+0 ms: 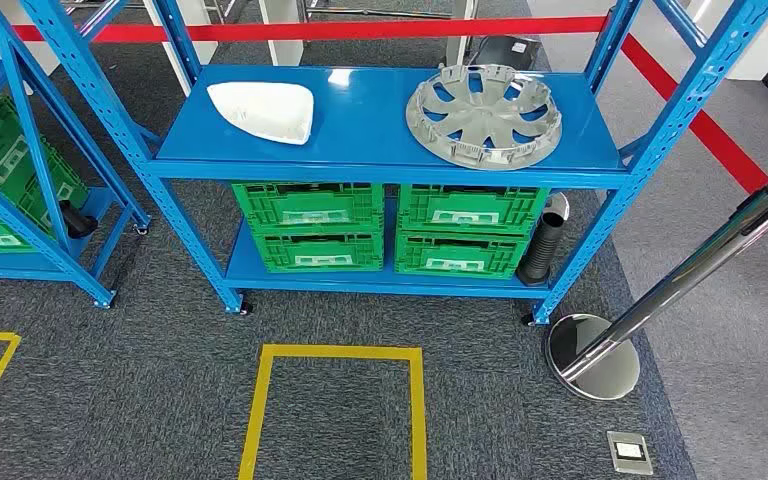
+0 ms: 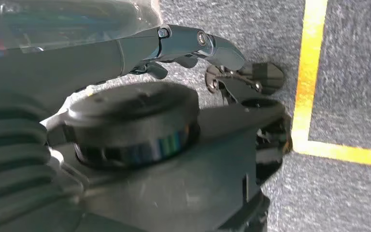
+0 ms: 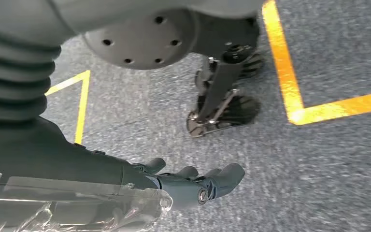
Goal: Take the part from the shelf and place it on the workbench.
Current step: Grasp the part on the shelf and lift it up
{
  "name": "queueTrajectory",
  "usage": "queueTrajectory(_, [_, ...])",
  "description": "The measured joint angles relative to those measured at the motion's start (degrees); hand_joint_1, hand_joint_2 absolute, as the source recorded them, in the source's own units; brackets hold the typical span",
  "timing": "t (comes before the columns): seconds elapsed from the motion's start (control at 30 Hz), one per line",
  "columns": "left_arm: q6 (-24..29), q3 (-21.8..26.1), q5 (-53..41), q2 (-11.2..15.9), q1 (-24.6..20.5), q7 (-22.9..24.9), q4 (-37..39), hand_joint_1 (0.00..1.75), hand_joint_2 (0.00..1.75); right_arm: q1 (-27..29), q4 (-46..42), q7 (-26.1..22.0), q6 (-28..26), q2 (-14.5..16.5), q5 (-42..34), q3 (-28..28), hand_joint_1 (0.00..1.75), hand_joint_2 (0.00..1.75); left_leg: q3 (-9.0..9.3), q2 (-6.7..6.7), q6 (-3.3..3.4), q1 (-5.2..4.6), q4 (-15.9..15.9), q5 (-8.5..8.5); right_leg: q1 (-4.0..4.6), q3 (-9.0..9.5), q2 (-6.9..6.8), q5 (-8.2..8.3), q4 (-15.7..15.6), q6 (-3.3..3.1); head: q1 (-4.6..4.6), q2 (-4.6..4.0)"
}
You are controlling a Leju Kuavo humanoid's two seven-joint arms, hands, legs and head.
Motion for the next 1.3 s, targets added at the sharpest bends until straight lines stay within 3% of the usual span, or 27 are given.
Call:
queueTrajectory(0.23, [1.43,-6.08,6.46,0.31,-1.16,-1.59,0.07,0.00,0.00,-2.45,-0.60,-1.15,-3.39,-2.14,-4.99,4.78,0.00,0.00,0.00,-0.04,-0.01,-0.02,0.00,0.02,-0.02,0.00,0.00,0.03,0.00,0.02,0.00,0.00])
queueTrajectory(0.5, [2.50,-13.44,13.21,1.20,-2.62,-3.32,0.64,0.00,0.00,-5.58,-5.15,-0.01,-8.85,-6.99,-6.96,9.41,0.00,0.00,0.20,-0.18,0.09,-0.09,0.00,0.12,-0.09,0.01,-0.08,0.07,0.00,0.06,0.00,0.00])
queueTrajectory(0.93, [3.59,-23.36,20.84,2.06,-4.94,-5.30,1.94,0.00,0.00,-11.83,-18.99,11.39,-14.50,-16.39,3.13,12.98,0.00,0.00,0.22,-0.38,0.24,-0.27,-0.10,0.44,-0.23,-0.01,-0.22,0.27,0.00,0.23,-0.02,0.00])
queueTrajectory(1.3, [4.46,-30.24,25.27,2.40,-6.76,-5.93,2.96,0.00,0.00,-20.17,-31.96,21.89,-14.65,-22.98,14.81,15.52,0.00,0.00,0.17,-0.43,0.35,-0.32,-0.13,0.65,-0.27,-0.02,-0.28,0.43,0.00,0.31,-0.02,0.00])
